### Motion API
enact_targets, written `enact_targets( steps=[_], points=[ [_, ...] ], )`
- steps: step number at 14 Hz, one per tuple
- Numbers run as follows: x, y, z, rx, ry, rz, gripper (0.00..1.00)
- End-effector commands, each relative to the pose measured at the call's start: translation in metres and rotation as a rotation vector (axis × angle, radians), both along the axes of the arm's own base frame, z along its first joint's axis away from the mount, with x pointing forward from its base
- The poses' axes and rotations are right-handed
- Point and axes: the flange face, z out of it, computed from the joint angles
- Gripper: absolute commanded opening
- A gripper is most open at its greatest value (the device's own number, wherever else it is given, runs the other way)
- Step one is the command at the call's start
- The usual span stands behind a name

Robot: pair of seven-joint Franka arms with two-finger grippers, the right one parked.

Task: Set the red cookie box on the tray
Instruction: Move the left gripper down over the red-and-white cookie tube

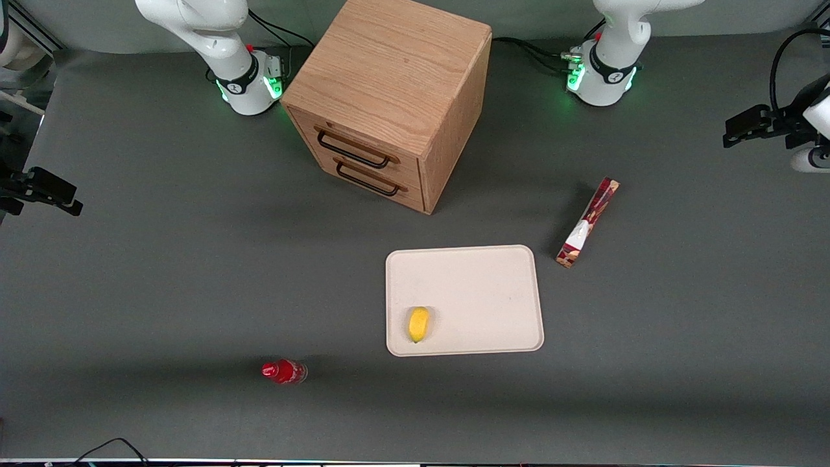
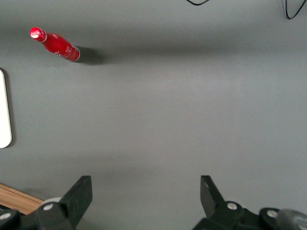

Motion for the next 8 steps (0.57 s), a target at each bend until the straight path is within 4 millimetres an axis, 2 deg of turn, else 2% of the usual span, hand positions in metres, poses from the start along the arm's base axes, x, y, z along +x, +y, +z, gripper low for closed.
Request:
enact_targets(
  steps=[1, 3, 4, 5, 6, 8],
  points=[
    [0.007, -0.003, 0.006, -0.004, -0.02, 0.012, 1.0],
    [0.008, -0.004, 0.006, -0.007, -0.023, 0.01, 1.0],
    [0.011, -0.005, -0.001, -0.014, -0.011, 0.01, 1.0],
    [0.013, -0.016, -0.012, -0.04, 0.02, -0.006, 1.0],
    [0.013, -0.029, -0.033, -0.043, 0.07, -0.032, 1.0],
    [0.01, -0.057, -0.088, -0.052, 0.133, -0.105, 1.0]
  ],
)
